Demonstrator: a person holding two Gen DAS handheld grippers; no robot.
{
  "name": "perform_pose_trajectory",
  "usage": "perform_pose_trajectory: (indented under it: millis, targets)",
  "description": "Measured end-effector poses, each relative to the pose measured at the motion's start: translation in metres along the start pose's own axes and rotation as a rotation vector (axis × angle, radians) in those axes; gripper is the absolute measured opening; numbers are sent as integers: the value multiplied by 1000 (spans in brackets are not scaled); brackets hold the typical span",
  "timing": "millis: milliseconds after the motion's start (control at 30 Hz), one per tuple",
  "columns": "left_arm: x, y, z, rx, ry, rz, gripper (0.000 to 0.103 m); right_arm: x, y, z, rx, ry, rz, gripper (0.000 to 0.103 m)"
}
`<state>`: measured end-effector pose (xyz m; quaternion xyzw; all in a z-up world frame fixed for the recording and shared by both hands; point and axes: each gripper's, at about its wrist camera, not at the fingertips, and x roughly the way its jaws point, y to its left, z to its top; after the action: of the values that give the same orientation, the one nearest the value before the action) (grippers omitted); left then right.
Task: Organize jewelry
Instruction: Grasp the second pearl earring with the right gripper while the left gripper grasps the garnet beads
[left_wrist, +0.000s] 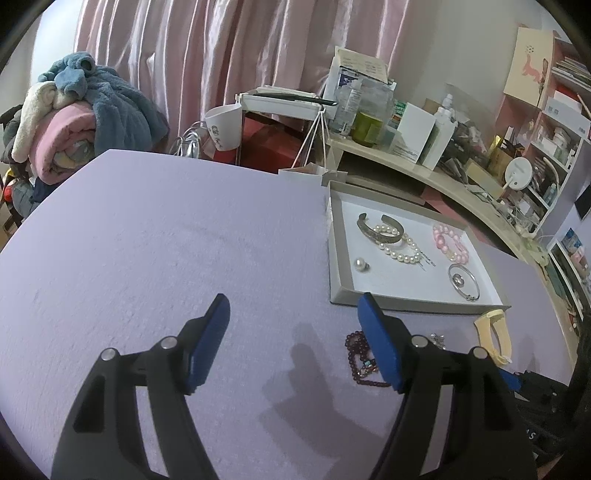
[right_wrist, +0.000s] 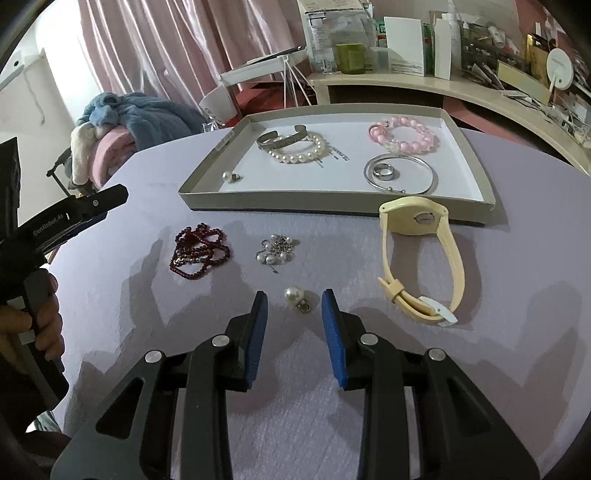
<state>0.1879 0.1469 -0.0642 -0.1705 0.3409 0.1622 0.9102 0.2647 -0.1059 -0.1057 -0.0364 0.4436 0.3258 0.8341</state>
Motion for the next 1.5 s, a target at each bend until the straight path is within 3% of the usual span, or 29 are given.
perform_pose_trajectory:
  millis: [467,967,1000,1067,1233,1500]
  targets:
    - [5,0,-5,11,24,-4,72,18,12,2,-104,17,-72,32]
    - [5,-5,-8,22,33,-12,72,20,17,3,-142,7,-99,23]
    - [6,-7,-8,25,34,-14,72,21,19,2,-151,6,-101,17]
    - [7,-9,-8,35,38,-21,72,21,22,1,-176,6,-111,14]
    - [18,-26,-10,103,76,-66,72,16,12,3,-107,3,-78,14]
    - [42,-61,-20,251,155,-128,76,-12,3,15,-27,-83,-21,14]
